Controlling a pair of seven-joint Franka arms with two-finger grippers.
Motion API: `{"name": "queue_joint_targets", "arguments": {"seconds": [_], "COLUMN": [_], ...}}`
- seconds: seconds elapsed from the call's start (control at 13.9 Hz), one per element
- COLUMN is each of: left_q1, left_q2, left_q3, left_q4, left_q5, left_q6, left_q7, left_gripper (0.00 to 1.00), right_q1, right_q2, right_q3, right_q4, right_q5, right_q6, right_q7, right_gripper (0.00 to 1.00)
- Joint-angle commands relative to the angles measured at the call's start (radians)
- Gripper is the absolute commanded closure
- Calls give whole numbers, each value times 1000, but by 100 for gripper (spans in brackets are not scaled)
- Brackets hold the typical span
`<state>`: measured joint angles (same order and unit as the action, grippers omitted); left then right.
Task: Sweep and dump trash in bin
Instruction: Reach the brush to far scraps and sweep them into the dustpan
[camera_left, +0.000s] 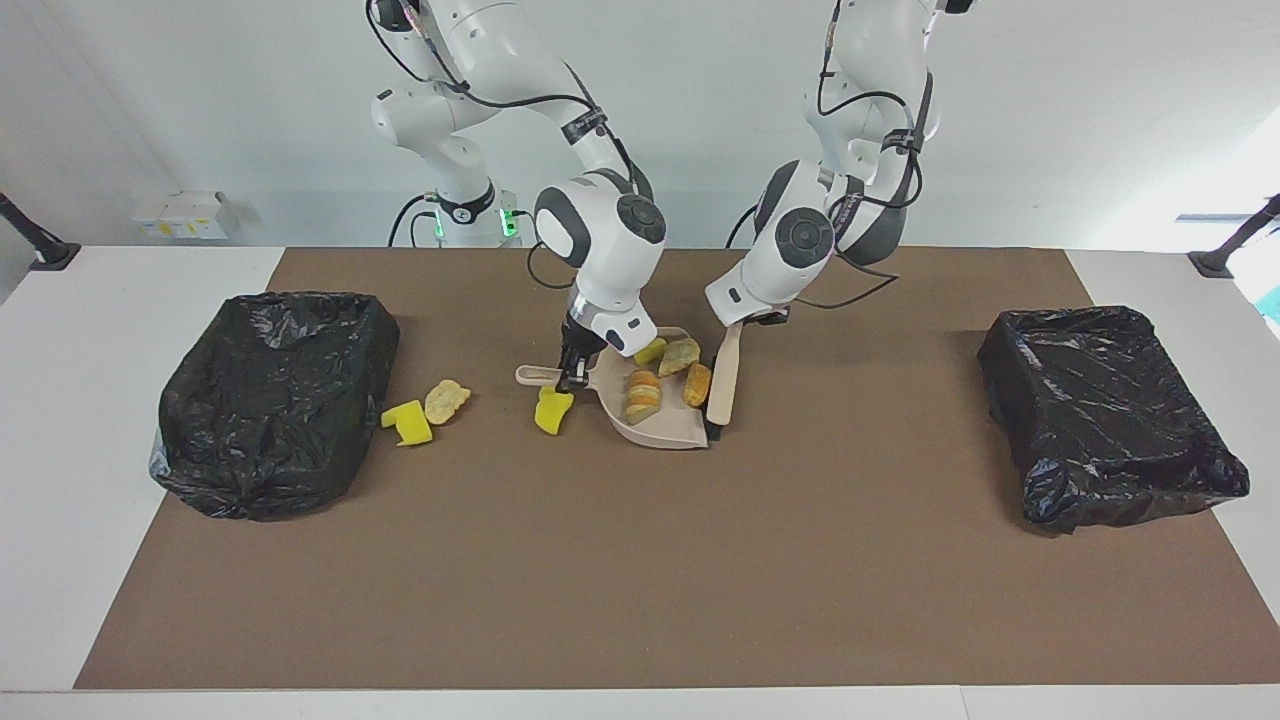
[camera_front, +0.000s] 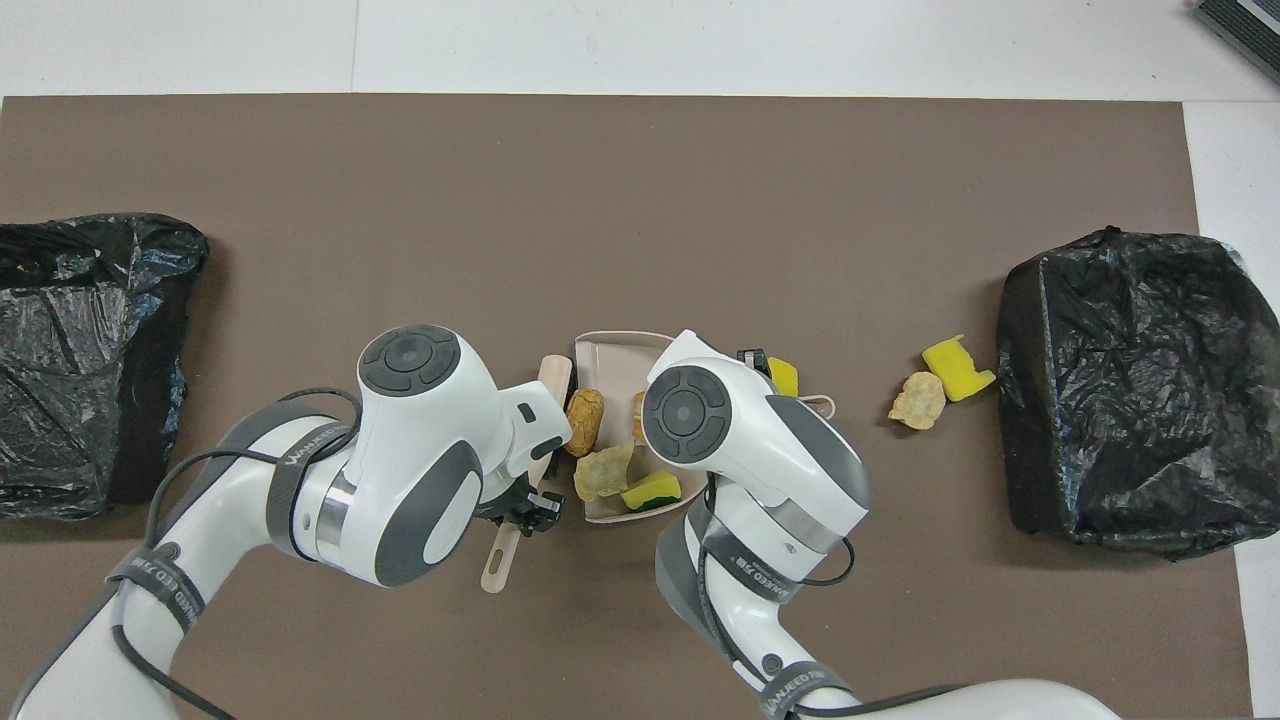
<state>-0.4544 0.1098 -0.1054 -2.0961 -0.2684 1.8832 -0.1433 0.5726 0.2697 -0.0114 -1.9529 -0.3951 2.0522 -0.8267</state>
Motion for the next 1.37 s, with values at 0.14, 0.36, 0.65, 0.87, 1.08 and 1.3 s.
{"name": "queue_joint_targets", "arguments": {"seconds": [0.14, 0.36, 0.65, 0.87, 1.08, 1.3], "left_q1": [48, 68, 131, 115, 109, 44], "left_q2": [-111, -133, -278, -320, -358, -436], "left_q3": [21, 24, 26, 21, 7, -11], "left_q4": [-21, -18, -19, -19, -59, -154], "left_q5": [-52, -52, -28, 78, 78, 78], "left_q6": [-96, -133, -234, -286, -317, -264], "left_q7": [-30, -24, -36, -157, -196, -257], "left_gripper": [100, 100, 100, 100, 100, 100], "right_q1": [-14, -17, -36, -49, -80, -135], "right_q2": [-9, -15, -14, -23, -43, -69], "right_q3": [4, 4, 5, 5, 5, 5], "right_q4": [-18, -17, -17, -18, -18, -11], "right_q5": [-4, -4, 65, 113, 195, 341], "right_q6": [26, 20, 66, 103, 131, 143], "right_q7": [20, 17, 11, 8, -46, -181], "right_gripper": [100, 100, 100, 100, 100, 100]}}
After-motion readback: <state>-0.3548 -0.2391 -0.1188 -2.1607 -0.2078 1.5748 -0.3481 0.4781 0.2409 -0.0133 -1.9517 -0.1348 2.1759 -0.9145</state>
